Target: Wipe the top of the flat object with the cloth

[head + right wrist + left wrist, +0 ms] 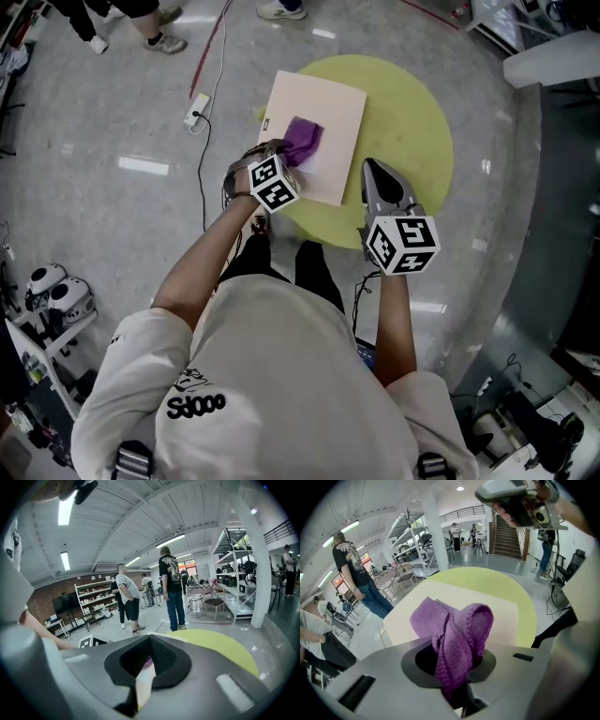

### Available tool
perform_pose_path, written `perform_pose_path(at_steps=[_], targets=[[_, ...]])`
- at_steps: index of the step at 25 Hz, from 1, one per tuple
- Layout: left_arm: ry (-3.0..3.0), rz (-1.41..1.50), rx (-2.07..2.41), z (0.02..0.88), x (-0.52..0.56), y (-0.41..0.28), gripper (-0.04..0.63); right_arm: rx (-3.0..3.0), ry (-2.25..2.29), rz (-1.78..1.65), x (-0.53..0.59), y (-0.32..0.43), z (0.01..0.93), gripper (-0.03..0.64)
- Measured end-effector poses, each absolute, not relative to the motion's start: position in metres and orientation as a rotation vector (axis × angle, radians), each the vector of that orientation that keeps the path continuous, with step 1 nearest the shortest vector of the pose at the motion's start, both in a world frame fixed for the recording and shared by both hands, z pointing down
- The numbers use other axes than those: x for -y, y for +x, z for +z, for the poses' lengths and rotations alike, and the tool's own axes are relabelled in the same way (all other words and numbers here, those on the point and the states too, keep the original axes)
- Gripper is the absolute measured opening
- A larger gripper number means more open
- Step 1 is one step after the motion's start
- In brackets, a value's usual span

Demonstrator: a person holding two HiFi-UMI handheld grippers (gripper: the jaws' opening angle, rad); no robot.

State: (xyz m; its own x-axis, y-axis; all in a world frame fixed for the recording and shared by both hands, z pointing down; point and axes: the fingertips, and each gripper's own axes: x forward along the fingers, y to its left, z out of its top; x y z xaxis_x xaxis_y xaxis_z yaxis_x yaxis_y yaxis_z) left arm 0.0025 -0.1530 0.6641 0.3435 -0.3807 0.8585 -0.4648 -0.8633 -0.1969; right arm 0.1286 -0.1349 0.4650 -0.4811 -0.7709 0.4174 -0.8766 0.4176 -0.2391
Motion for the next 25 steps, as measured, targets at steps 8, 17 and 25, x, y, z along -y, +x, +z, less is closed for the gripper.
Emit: perform_pose_path(at_steps=[8,17,25], targets=[[2.363,1.510,0.945,0.662,0.154,-0.054,0.064,2.460,1.365,0.637,0.139,0.102,0.469,0.009],[2.368,1.492,0.921,0.663,0.139,-0.055,0.064,2.451,1.320,0.629,0.137,0.094,0.478,0.009],[2.464,1.512,0.775,0.665,0.127,-0.010,0.064,2.403,1.379,0.635,0.123,0.113,0.485,0.009]])
